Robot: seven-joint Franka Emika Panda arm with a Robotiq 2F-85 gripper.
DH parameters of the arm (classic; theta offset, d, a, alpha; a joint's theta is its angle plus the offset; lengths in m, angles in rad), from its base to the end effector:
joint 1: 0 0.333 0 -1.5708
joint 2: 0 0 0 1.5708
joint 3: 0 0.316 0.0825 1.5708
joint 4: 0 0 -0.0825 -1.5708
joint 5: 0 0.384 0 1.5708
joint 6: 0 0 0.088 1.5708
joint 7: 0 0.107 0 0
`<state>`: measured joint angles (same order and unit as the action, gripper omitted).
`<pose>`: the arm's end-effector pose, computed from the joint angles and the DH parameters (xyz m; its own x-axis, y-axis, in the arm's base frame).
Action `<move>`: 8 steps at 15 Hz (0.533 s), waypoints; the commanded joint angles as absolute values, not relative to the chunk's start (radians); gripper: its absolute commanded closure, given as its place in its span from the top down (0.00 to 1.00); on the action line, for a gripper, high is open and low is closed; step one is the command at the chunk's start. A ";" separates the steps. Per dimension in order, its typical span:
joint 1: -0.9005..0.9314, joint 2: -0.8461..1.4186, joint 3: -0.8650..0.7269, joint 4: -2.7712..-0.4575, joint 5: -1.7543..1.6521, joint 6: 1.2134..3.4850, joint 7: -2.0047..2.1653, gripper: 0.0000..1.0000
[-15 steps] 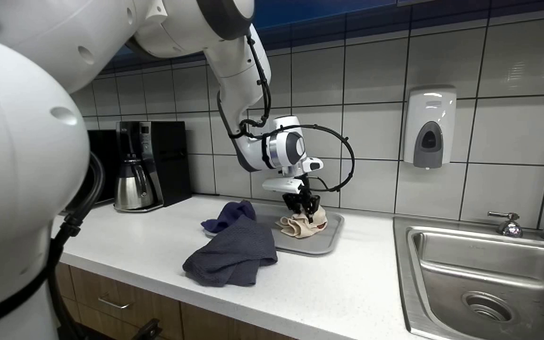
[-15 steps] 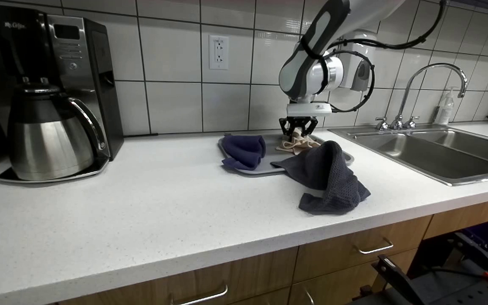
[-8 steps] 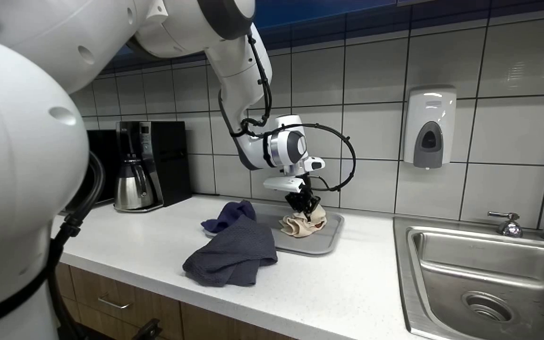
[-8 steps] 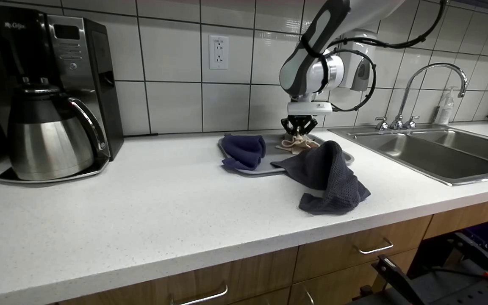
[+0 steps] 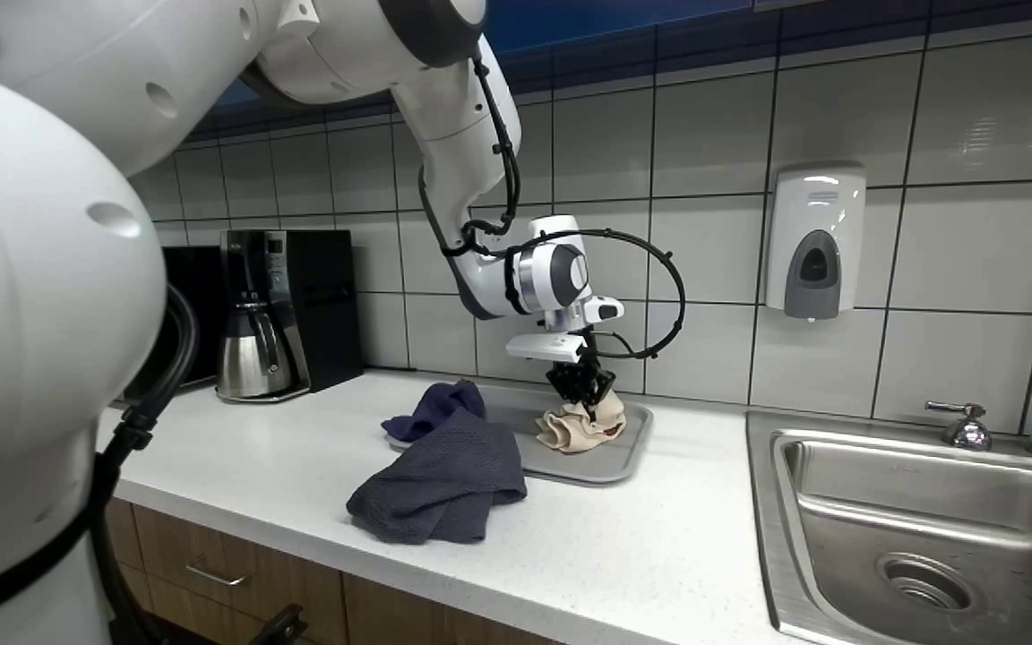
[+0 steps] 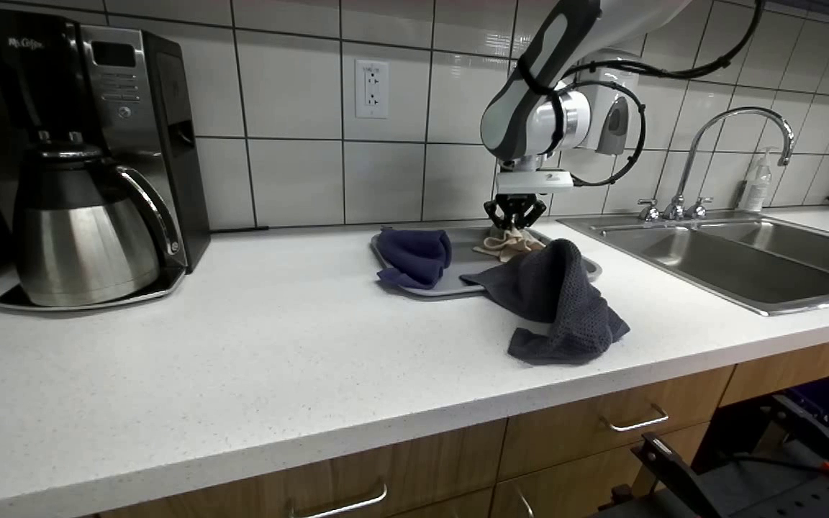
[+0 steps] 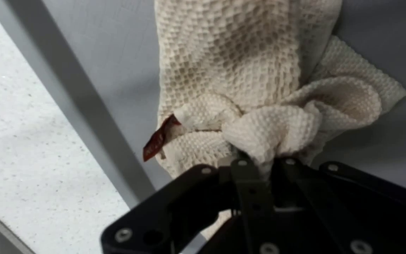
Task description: Remove the towels from the tray
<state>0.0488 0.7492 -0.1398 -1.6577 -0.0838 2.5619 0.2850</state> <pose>0.6967 -0.0499 0.1903 0.9508 -0.2477 0.1862 -0.2696 -0.9575 0.1025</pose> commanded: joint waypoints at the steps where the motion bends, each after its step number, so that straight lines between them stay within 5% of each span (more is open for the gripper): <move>1: 0.018 0.670 -0.127 -1.742 -0.068 2.562 0.228 0.03; 8: -0.029 0.579 -0.119 -1.849 -0.050 2.608 0.173 0.03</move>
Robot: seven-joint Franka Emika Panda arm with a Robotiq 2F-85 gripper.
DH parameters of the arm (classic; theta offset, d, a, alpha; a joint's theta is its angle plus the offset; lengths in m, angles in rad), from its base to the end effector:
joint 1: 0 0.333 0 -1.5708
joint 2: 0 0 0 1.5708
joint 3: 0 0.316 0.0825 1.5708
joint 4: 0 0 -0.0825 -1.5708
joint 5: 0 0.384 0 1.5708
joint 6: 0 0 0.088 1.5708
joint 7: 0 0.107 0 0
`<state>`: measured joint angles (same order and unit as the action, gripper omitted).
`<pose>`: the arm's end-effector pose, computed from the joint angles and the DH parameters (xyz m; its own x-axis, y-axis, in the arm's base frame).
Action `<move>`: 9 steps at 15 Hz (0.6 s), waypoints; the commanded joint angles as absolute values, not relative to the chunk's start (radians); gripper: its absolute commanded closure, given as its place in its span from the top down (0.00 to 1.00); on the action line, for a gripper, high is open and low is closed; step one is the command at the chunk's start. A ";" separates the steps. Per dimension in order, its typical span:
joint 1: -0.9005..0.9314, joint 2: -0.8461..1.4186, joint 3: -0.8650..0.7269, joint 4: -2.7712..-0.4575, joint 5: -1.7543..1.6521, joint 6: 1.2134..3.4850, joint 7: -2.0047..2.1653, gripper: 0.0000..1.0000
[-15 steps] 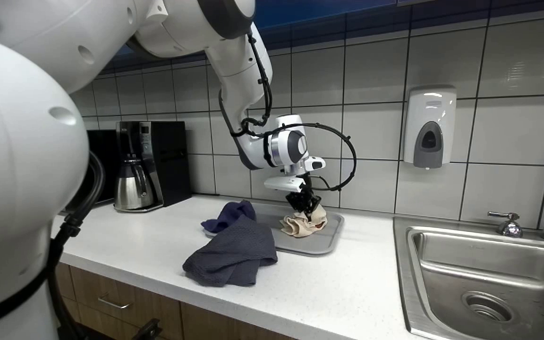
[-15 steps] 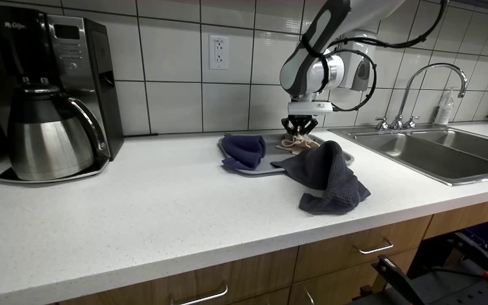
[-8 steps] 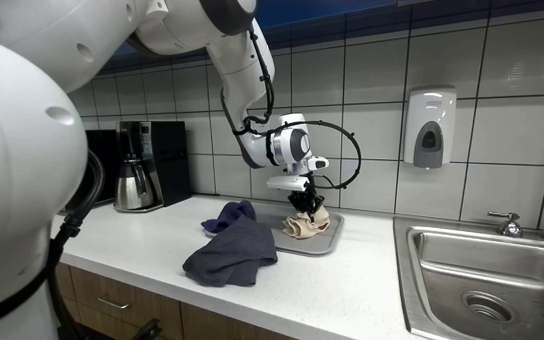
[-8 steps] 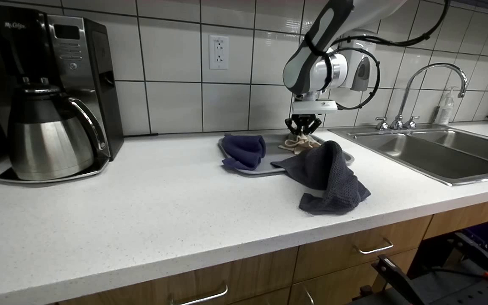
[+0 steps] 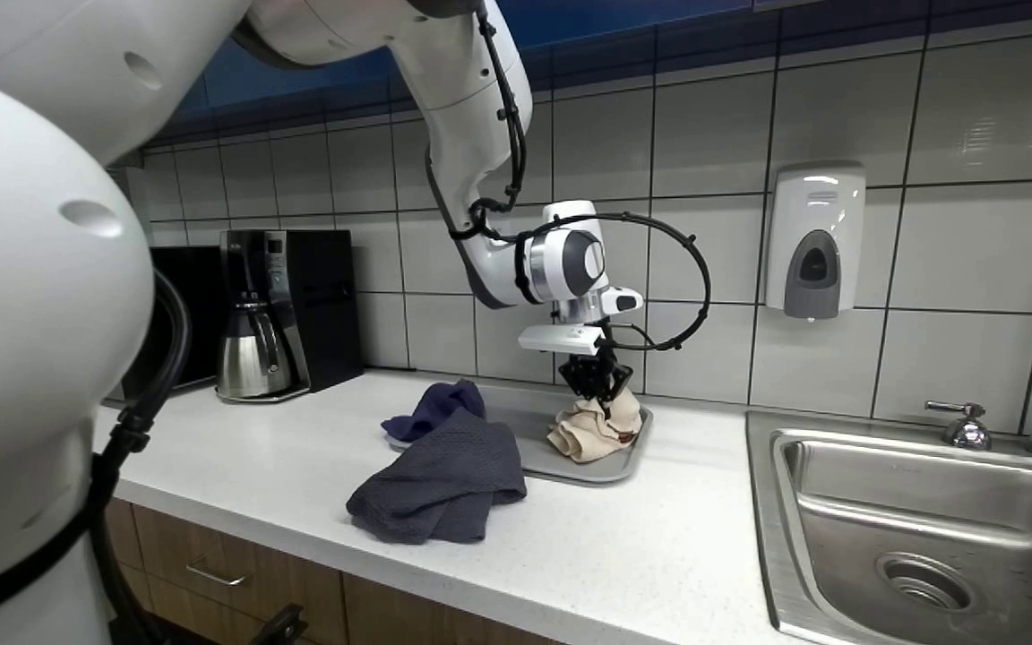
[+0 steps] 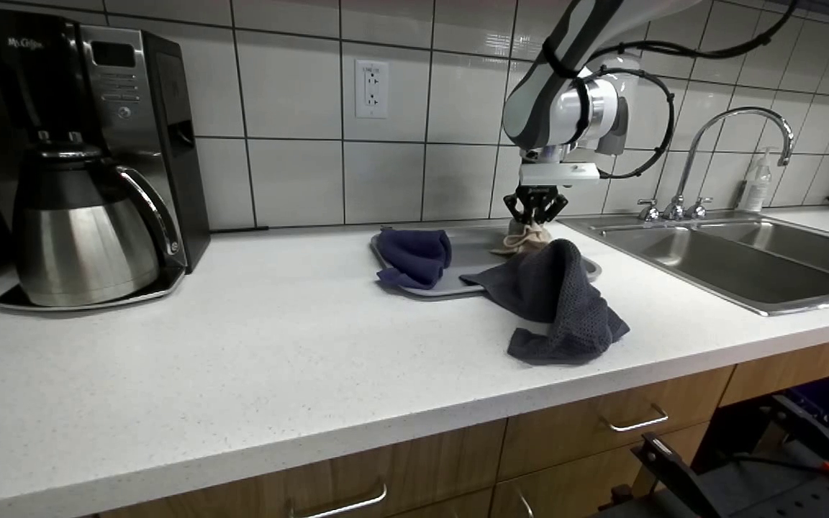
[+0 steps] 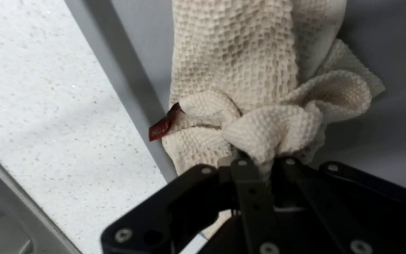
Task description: Remove the towels from the tray
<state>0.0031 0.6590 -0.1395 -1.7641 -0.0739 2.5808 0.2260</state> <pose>0.6730 -0.0819 0.2092 0.9510 -0.2512 0.1803 -0.2711 -0.9578 0.0956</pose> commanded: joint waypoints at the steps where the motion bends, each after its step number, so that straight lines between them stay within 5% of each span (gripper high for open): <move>1: -0.035 0.566 -0.117 -1.861 -0.044 2.613 0.163 0.03; 9: -0.070 0.446 -0.117 -2.004 -0.018 2.661 0.114 0.03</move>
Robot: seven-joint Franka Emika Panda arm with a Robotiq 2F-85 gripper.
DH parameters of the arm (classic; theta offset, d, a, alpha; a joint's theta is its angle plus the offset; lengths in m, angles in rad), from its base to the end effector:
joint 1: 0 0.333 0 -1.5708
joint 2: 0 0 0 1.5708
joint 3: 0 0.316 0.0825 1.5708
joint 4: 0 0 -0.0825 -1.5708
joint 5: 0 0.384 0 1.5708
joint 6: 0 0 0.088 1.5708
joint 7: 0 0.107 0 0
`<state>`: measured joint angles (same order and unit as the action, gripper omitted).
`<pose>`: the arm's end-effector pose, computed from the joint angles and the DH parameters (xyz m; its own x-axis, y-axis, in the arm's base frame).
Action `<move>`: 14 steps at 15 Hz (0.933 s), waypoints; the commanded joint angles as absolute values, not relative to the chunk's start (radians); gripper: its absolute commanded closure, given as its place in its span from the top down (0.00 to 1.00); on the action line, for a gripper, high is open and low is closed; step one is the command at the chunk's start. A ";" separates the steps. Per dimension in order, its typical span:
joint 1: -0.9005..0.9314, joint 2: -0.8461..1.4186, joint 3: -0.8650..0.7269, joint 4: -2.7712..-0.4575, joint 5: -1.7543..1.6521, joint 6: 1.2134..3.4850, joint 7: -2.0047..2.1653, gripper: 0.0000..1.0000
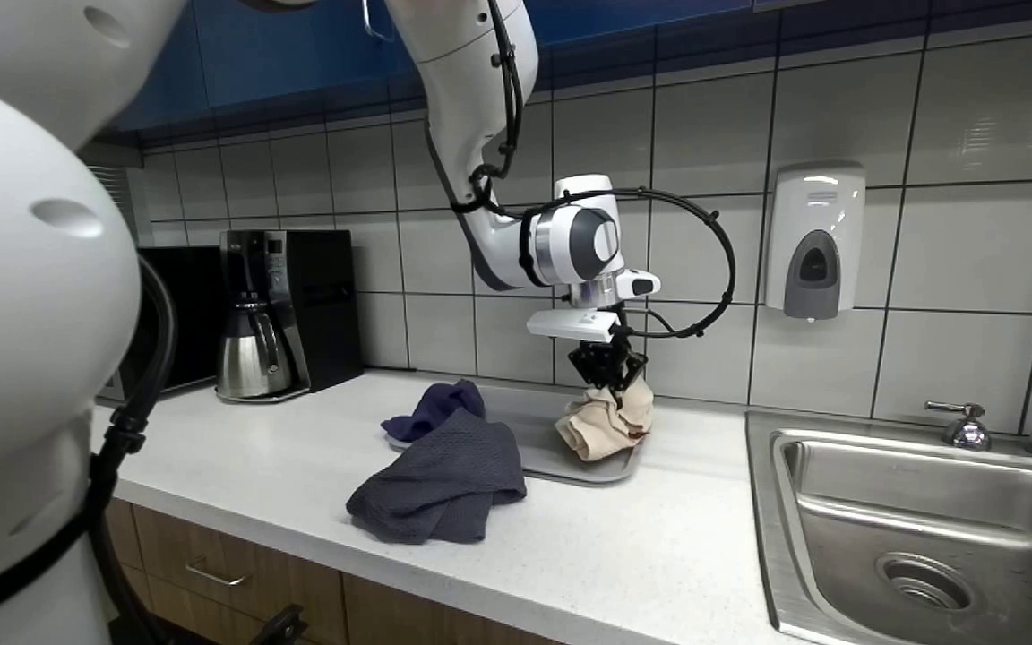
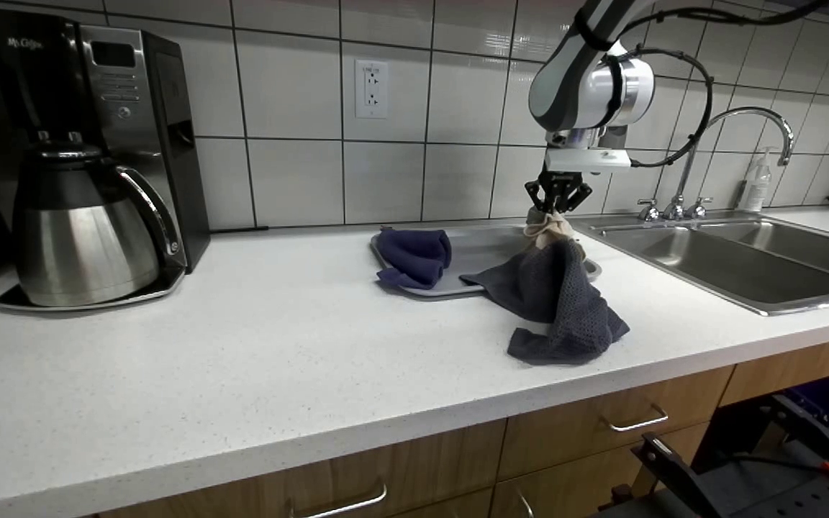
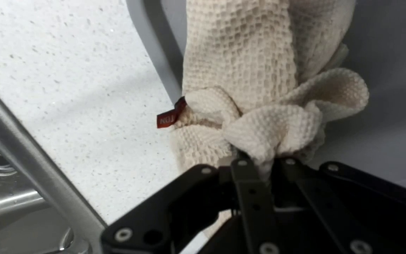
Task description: Remove the towels from the tray
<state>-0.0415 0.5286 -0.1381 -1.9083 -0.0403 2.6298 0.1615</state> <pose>0.6402 -0.1095 0.2399 0.9418 -0.2664 0.2053 -0.2844 -0.9566 0.0633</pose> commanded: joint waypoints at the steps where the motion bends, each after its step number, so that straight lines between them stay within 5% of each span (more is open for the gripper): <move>1: -0.074 0.433 -0.118 -2.023 -0.017 2.666 0.108 0.03; 14: -0.148 0.391 -0.161 -2.144 -0.026 2.714 0.064 0.03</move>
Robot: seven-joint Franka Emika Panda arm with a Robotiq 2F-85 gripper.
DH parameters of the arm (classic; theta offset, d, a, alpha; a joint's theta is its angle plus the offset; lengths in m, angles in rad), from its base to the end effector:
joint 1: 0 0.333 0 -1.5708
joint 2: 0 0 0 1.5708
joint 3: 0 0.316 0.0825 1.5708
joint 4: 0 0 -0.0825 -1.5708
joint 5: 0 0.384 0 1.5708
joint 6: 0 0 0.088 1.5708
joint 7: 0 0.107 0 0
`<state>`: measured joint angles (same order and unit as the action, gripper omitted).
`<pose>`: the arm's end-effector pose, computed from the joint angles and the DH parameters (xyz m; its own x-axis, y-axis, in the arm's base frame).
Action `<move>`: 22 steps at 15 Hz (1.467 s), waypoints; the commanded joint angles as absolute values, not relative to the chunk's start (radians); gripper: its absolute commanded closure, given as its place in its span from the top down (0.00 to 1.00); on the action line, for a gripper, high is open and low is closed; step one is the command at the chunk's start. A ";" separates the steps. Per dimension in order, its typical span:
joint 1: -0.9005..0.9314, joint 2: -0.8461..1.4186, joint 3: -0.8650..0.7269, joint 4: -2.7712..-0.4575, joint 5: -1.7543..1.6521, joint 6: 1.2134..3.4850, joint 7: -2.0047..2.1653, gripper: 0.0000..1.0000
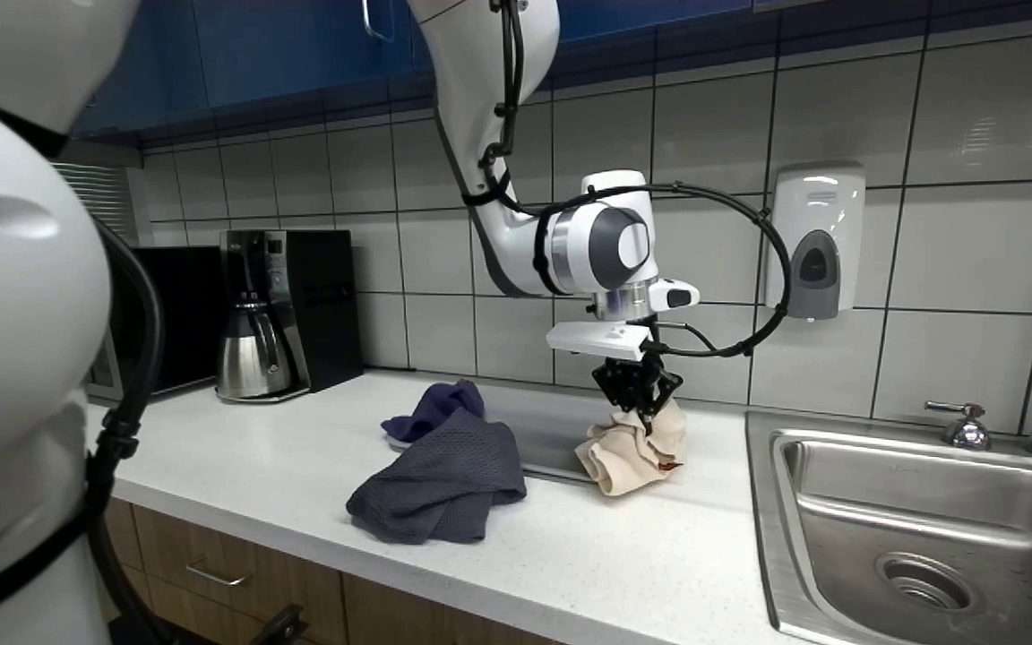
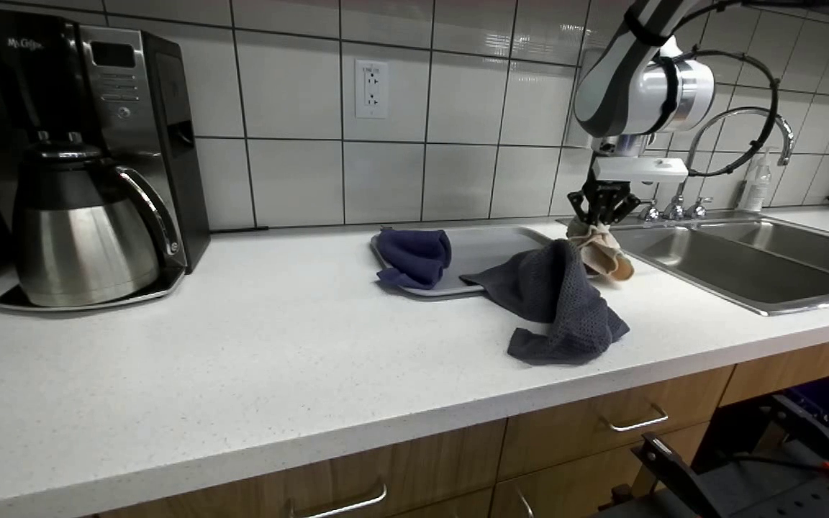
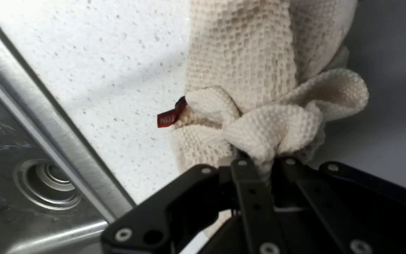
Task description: Remove the towels from the tray
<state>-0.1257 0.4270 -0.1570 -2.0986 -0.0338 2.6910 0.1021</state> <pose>0.5771 -0.1646 0.2326 0.9315 -0.3193 0.1743 -0.3347 -0.9399 0.0669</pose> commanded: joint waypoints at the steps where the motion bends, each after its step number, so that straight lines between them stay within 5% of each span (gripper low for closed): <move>1: -0.152 0.394 -0.165 -2.147 -0.027 2.717 0.063 0.03; 19: -0.184 0.417 -0.229 -2.183 -0.038 2.720 0.079 0.03; 20: -0.181 0.416 -0.231 -2.185 -0.041 2.721 0.082 0.33; 22: -0.176 0.414 -0.235 -2.189 -0.044 2.726 0.088 0.45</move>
<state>-0.1776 0.4295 -0.2291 -2.1708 -0.0345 2.7072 0.0928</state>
